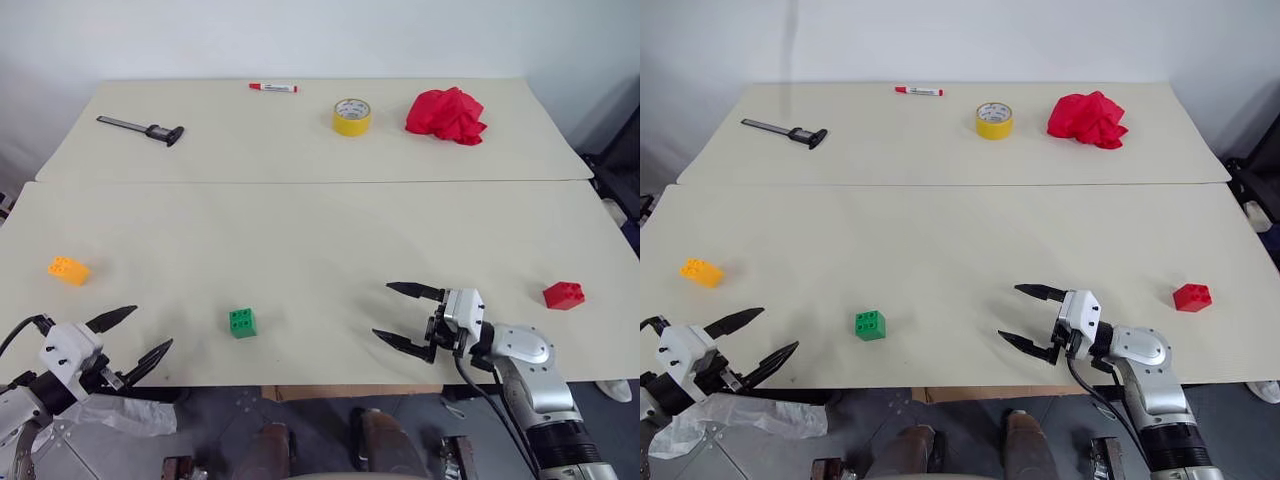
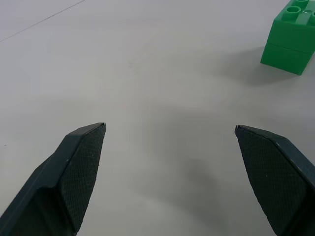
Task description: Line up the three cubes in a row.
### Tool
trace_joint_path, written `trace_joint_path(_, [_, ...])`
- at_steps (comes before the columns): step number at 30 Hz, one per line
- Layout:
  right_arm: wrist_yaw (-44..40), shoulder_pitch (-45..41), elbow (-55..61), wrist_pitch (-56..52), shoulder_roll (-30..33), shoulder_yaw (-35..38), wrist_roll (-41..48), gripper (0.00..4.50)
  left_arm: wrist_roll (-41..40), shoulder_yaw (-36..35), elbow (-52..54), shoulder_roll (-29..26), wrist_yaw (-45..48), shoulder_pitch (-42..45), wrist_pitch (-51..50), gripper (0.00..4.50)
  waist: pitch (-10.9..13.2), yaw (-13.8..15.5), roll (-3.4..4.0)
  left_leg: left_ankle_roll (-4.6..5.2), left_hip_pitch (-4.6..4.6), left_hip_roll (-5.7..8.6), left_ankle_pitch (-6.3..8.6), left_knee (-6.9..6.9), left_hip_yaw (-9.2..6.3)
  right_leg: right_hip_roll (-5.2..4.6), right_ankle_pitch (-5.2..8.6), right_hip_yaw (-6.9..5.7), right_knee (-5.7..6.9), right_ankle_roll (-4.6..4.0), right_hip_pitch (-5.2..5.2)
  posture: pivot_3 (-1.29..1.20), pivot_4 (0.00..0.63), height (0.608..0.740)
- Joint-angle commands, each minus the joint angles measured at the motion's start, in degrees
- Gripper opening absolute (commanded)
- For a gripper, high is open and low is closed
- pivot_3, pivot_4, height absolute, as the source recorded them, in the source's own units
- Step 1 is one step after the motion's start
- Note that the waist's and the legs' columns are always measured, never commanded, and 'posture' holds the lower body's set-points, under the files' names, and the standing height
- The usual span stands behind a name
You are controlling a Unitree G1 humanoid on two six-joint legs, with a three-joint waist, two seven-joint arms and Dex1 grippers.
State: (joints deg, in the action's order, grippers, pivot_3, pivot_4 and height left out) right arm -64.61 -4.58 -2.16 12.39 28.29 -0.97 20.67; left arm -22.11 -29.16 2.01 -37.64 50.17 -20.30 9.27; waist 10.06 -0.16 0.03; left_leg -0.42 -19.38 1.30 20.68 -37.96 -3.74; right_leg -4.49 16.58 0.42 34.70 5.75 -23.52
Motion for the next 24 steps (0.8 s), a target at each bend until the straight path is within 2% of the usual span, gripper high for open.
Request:
trace_joint_path(1, [1.2, 0.7, 2.9, -0.3, 0.8, 0.8, 0.3, 4.5, 1.4, -0.4, 2.1, -0.5, -1.9, 0.4, 0.2, 4.47, 0.0, 0.0, 0.0, 0.0, 0.0, 0.0, 0.0, 0.0, 0.0, 0.0, 0.0, 0.0, 0.0, 0.0, 0.0, 0.0, 0.15, 0.74])
trace_joint_path(5, [3.6, 0.3, 4.2, -1.0, 0.8, 1.7, 0.6, 4.5, -1.5, -0.7, 3.4, -0.8, -1.9, 1.5, -4.2, 4.47, 0.0, 0.0, 0.0, 0.0, 0.0, 0.0, 0.0, 0.0, 0.0, 0.0, 0.0, 0.0, 0.03, 0.0, 0.0, 0.0, 0.15, 0.74])
trace_joint_path(6, [2.8, 0.9, 6.4, -5.6, 1.4, 2.0, 4.8, 4.5, -3.5, -0.6, 4.6, -1.2, -0.6, 1.1, -6.6, 4.47, 0.0, 0.0, 0.0, 0.0, 0.0, 0.0, 0.0, 0.0, 0.0, 0.0, 0.0, 0.0, 0.03, 0.0, 0.0, 0.0, 0.15, 0.74])
trace_joint_path(8, [4.9, 0.2, 8.3, -6.9, 1.3, 3.2, 5.6, 4.5, -7.9, -0.1, 9.0, -1.4, 0.5, 1.7, -10.8, 4.47, 0.0, 0.0, 0.0, -0.02, -0.02, -0.01, -0.01, 0.0, -0.01, 0.0, 0.0, 0.0, 0.01, 0.0, -0.01, 0.0, 0.15, 0.74])
trace_joint_path(11, [7.3, -0.2, 12.0, -9.8, 2.8, 6.2, 6.9, 4.5, -9.8, 2.9, 15.7, -2.4, 1.0, 4.3, -14.3, 4.47, 0.0, 0.2, 0.0, -0.06, -0.07, -0.01, -0.04, -0.01, -0.01, -0.02, 0.0, 0.02, 0.01, 0.0, -0.03, 0.0, 0.15, 0.74])
trace_joint_path(14, [10.1, 1.3, 16.1, -14.1, 6.8, 12.8, 9.6, 4.5, -10.2, 8.5, 20.4, -3.5, 1.6, 10.1, -17.5, 4.47, 0.0, 0.9, 0.07, -0.09, -0.09, 0.06, -0.05, -0.03, -0.05, -0.06, 0.0, 0.0, 0.0, 0.0, -0.02, 0.0, 0.15, 0.74])
trace_joint_path(17, [12.4, 5.6, 17.5, -17.1, 11.1, 22.8, 11.4, 4.5, -8.2, 15.9, 21.6, -4.2, 2.9, 18.3, -19.6, 4.47, 0.0, 1.5, 0.07, -0.18, -0.14, 0.05, -0.09, -0.02, -0.04, -0.02, 0.0, -0.02, -0.06, 0.01, -0.04, 0.0, 0.15, 0.74])
trace_joint_path(20, [13.5, 12.2, 17.1, -17.7, 13.3, 32.6, 11.5, 4.5, -6.3, 20.0, 21.3, -4.4, 4.2, 22.3, -19.4, 4.47, 0.0, 1.6, 0.08, -0.19, -0.23, 0.06, -0.09, -0.02, -0.05, 0.02, -0.01, -0.04, -0.09, 0.02, -0.07, 0.0, 0.15, 0.74])
trace_joint_path(22, [12.9, 20.2, 14.0, -17.2, 13.2, 42.7, 11.1, 4.5, -3.0, 23.0, 19.7, -3.3, 4.2, 25.3, -17.0, 4.47, 0.0, 1.6, 0.11, -0.18, -0.27, 0.02, -0.08, 0.0, 0.0, 0.07, -0.02, -0.01, -0.01, 0.04, -0.09, 0.0, 0.15, 0.74])
trace_joint_path(24, [11.8, 26.7, 11.2, -16.3, 12.5, 48.0, 10.4, 4.5, -3.0, 24.6, 18.9, -1.7, 3.5, 27.4, -17.2, 4.47, 0.0, 1.7, 0.12, -0.14, -0.29, 0.02, -0.06, 0.08, 0.02, 0.11, -0.02, 0.0, -0.13, 0.04, -0.1, 0.0, 0.15, 0.74])
